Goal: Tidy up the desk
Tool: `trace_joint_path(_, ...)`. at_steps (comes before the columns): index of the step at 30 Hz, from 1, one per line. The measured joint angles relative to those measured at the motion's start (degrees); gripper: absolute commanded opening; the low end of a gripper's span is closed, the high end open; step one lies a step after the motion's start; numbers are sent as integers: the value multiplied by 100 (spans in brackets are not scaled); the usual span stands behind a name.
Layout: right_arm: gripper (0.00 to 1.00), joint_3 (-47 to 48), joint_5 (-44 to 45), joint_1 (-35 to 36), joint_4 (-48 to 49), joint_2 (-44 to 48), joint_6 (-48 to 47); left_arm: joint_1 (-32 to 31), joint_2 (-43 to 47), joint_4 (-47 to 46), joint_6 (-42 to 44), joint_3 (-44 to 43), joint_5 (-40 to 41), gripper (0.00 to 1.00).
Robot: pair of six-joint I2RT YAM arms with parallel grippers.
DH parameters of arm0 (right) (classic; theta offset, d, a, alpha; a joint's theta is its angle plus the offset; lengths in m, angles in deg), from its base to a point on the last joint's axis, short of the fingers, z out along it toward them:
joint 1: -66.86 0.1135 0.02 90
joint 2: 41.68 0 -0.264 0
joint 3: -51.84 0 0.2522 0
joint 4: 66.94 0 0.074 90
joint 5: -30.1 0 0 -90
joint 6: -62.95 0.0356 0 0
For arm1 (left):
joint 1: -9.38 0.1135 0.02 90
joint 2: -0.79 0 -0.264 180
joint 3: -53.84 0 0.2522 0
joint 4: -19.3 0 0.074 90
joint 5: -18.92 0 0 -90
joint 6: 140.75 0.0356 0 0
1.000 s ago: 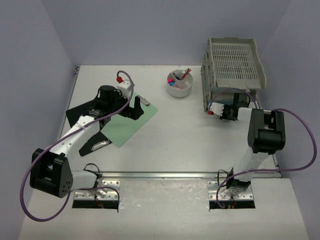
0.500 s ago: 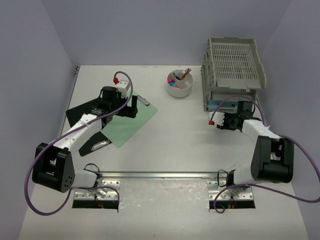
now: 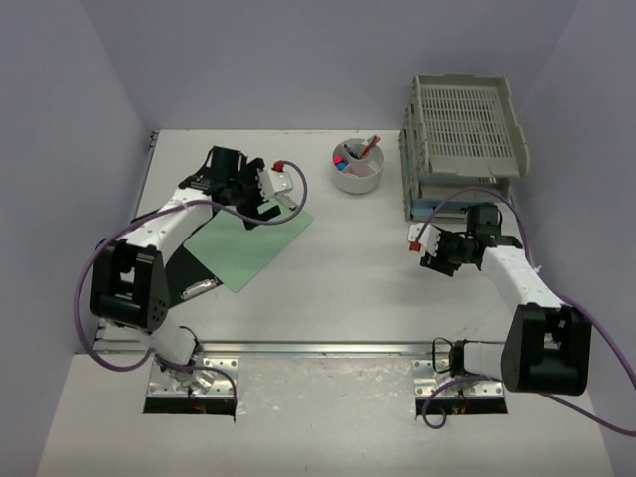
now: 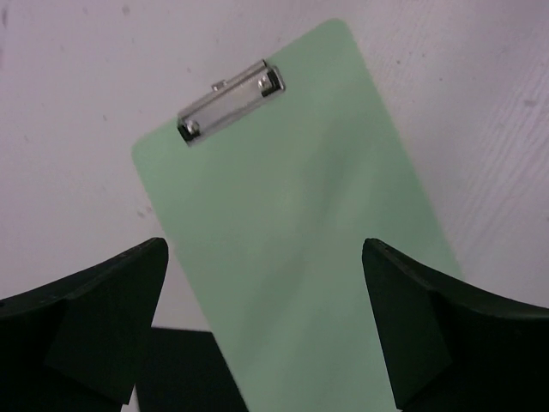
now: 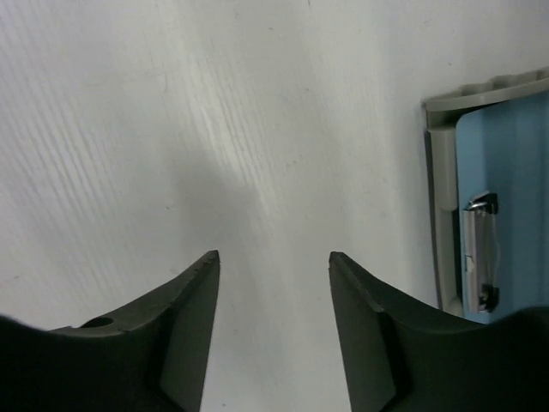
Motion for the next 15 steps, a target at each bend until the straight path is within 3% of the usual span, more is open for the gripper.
trace_joint_path(3,87,84,-81,75,-159,-88,396,31,-751,573,1657,-950,-499,90)
trace_joint_path(4,88,135,-109,81,-201,-137,548,41,-1058,800,2124,-1329,-651,90)
trace_joint_path(5,95,194,-126,83,-233,-188,722,56,-1479,1208,2675,-1891,-832,89)
trace_joint_path(11,99,380,-259,83,-333,-217,1374,75,-3696,2623,4713,-4467,-1400,83)
trace_joint_path(13,99,383,-297,83,-381,-186,1536,74,-4170,2890,5149,-4897,-1403,69)
trace_joint_path(15,99,383,-349,83,-438,-140,1665,74,-4465,3116,5466,-5073,-1370,63)
